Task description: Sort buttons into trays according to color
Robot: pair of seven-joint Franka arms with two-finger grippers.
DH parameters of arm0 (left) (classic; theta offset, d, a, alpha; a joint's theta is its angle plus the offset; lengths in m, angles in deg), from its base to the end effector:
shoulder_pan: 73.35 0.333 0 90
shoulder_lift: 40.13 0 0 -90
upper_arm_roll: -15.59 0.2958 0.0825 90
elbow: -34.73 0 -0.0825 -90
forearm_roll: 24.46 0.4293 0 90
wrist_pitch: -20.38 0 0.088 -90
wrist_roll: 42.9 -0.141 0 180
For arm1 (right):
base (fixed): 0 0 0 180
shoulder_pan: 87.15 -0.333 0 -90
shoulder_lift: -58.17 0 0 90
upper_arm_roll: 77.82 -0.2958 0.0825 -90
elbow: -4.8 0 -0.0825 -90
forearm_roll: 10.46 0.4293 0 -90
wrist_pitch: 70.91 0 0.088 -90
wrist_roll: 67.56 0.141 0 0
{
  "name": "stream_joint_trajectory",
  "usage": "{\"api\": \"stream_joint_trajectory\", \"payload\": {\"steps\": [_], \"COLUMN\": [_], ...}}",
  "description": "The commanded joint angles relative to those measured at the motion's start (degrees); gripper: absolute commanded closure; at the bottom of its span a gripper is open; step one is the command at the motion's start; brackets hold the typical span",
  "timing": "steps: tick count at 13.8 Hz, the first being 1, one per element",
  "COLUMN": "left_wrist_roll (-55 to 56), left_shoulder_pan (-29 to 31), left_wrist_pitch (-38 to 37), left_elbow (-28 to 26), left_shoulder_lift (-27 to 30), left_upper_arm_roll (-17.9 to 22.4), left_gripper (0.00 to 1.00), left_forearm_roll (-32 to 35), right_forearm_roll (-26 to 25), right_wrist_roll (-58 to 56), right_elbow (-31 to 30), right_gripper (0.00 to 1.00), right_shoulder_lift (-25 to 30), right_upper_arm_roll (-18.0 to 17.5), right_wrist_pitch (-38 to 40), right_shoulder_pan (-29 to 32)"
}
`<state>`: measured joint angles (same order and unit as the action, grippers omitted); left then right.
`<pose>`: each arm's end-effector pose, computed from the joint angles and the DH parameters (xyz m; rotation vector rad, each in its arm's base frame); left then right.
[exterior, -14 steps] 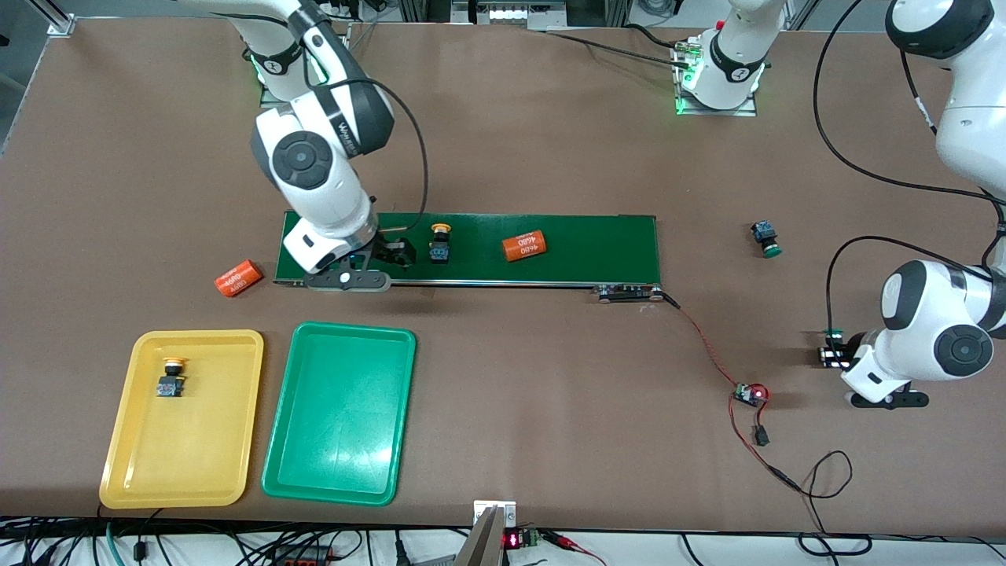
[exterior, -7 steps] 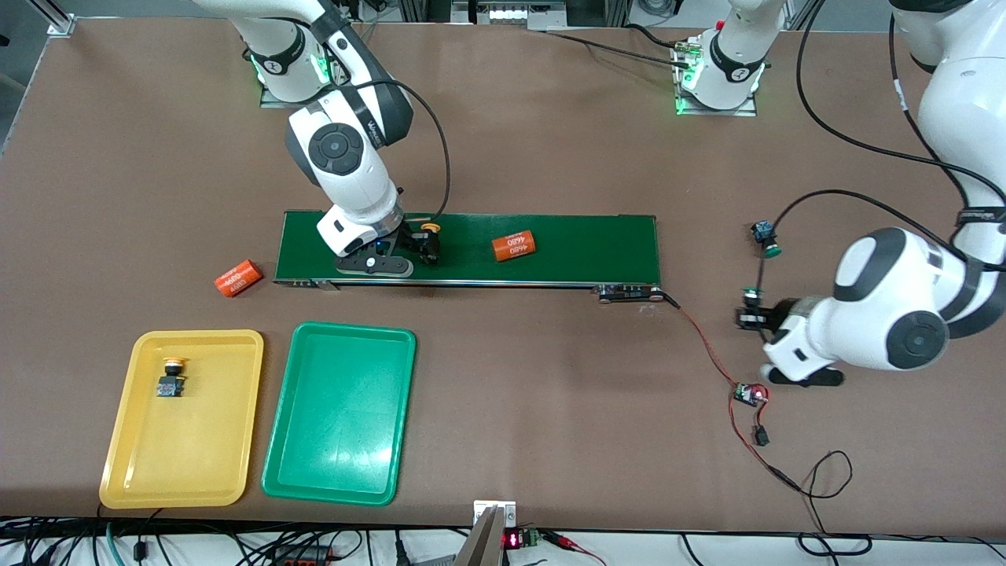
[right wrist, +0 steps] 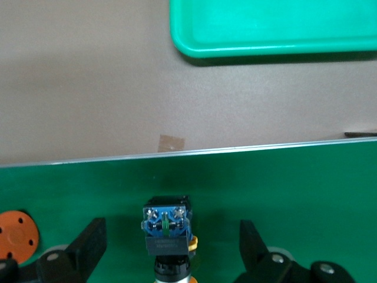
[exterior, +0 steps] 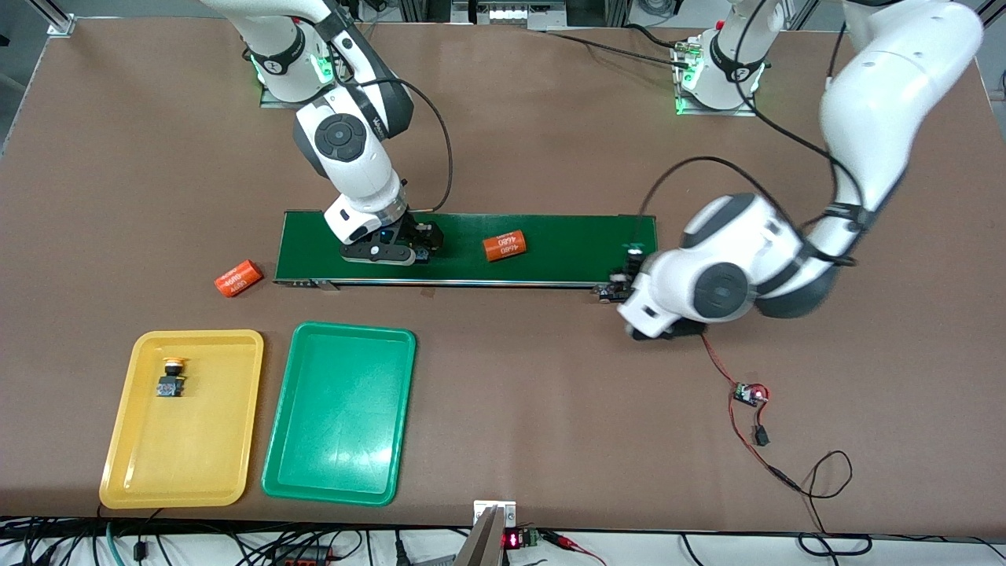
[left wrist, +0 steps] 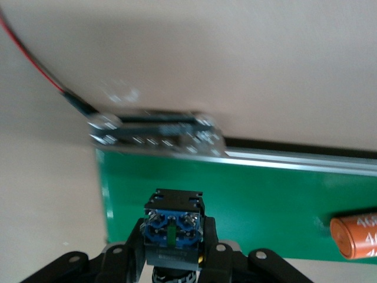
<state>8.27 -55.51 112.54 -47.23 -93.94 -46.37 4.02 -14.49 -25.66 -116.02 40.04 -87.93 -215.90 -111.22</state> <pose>0.6009 -0.3354 0.2520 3.0434 0.1669 -0.6582 0.5099 0.3485 0.1909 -3.0589 0.1392 -0.1245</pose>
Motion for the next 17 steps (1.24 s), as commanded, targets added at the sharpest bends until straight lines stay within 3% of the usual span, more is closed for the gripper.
{"api": "stream_joint_trajectory", "payload": {"steps": [1, 4, 6, 7, 8, 9, 12, 15, 17], "left_wrist_roll": [1.9, 4.2, 5.2, 5.3, 5.3, 5.3, 6.7, 6.7, 6.5], "left_shoulder_pan": [-0.1, 0.7, -0.1, -0.1, 0.1, 0.5, 2.2, 10.6, 13.8], "left_wrist_pitch": [6.3, 13.9, 14.6, 14.6, 14.6, 14.5, 14.0, 12.4, 8.1], "left_elbow": [-6.2, -12.4, -12.7, -12.7, -12.7, -12.4, -11.5, -11.5, -10.7], "left_shoulder_lift": [0.3, 0.4, 0.3, 0.1, 0.2, 0.4, 1.3, 1.5, 1.5], "left_upper_arm_roll": [-0.3, 0.0, 0.0, 0.0, 0.0, -0.1, -1.3, -6.1, -6.2], "left_gripper": [0.82, 0.81, 0.75, 0.62, 0.15, 0.00, 0.00, 0.00, 0.00], "left_forearm_roll": [-0.8, 0.0, 0.1, 0.1, 0.1, 0.1, -0.2, 0.3, 3.6], "right_forearm_roll": [-1.9, -3.7, -5.0, -5.5, -6.0, -6.3, -8.9, -9.4, -9.4], "right_wrist_roll": [0.8, 0.8, 0.8, 0.8, 0.8, 0.8, 0.8, 0.7, 0.7], "right_elbow": [-2.7, -3.0, -3.0, -3.0, -3.0, -3.0, -2.8, -2.8, -2.4], "right_gripper": [0.00, 0.00, 0.10, 0.14, 0.16, 0.18, 0.34, 0.69, 0.88], "right_shoulder_lift": [1.5, 0.7, -0.1, -0.7, -0.9, -1.3, -1.8, -2.3, -1.9], "right_upper_arm_roll": [-0.7, -0.7, -0.7, -0.7, -0.6, -0.6, -0.4, -0.3, -0.2], "right_wrist_pitch": [-1.4, -2.0, -2.9, -3.6, -4.1, -4.4, -4.9, -5.3, -4.9], "right_shoulder_pan": [0.4, 0.6, 0.9, 1.0, 1.0, 1.0, 2.4, 3.0, 3.3]}}
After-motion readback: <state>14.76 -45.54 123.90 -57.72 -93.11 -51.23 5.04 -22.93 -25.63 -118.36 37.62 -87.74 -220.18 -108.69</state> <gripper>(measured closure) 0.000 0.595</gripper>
